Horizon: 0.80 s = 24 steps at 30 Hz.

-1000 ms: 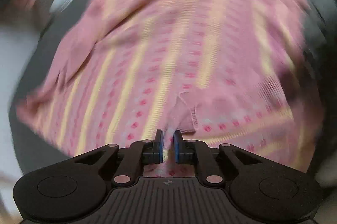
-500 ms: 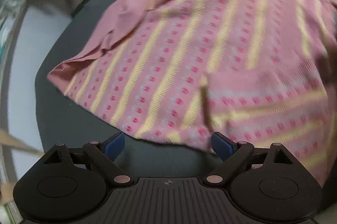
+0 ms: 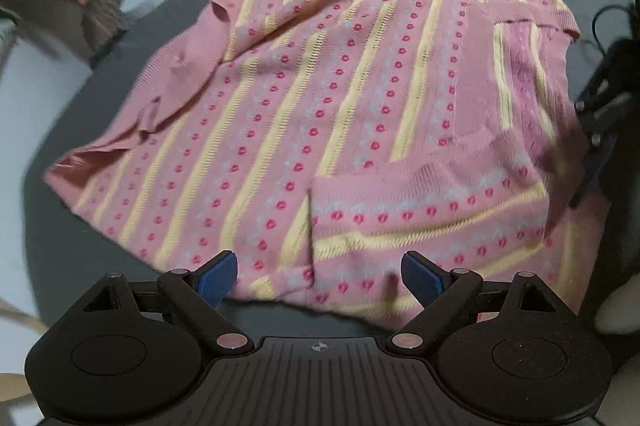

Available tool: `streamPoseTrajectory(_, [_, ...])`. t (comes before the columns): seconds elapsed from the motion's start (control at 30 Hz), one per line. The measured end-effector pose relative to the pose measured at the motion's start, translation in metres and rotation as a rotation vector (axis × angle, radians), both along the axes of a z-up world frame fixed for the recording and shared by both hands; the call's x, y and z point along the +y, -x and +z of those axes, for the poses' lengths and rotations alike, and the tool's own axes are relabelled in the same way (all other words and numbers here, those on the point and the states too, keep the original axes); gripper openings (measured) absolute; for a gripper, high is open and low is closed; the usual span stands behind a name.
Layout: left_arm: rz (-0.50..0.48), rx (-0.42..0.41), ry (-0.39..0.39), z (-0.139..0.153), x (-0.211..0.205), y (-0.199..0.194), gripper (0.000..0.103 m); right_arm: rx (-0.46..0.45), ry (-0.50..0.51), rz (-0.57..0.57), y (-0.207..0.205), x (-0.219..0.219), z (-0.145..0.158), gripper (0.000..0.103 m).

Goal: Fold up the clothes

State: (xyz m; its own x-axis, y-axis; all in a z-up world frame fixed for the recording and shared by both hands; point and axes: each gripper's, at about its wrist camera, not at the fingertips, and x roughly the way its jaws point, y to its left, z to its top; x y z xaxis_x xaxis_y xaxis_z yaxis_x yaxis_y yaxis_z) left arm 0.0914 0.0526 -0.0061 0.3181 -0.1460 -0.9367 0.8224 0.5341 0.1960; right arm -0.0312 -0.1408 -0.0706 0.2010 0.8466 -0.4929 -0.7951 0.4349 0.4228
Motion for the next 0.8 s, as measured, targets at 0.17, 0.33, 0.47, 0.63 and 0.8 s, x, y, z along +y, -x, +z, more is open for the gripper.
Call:
streamPoseTrajectory(0.17, [0.036,0.083,0.031,-0.016,0.0,-0.017,0.086,0.016,0.01,-0.019,-0.003,-0.002,-0.003,0.059])
streamPoseTrajectory(0.33, [0.035,0.184,-0.032,-0.034,0.0,-0.02,0.044,0.013,0.01,-0.01,-0.002,-0.003,-0.004,0.06])
streamPoseTrajectory(0.47, [0.073,0.218,-0.02,-0.034,0.009,-0.021,0.029,0.013,0.009,-0.005,-0.001,-0.003,-0.004,0.06])
streamPoseTrajectory(0.63, [0.114,0.255,-0.061,-0.032,0.026,-0.024,0.026,0.014,0.011,0.005,0.001,-0.002,-0.005,0.061])
streamPoseTrajectory(0.8, [0.128,0.216,-0.099,-0.04,0.026,-0.018,0.026,0.0,0.012,0.009,0.002,0.0,-0.003,0.063])
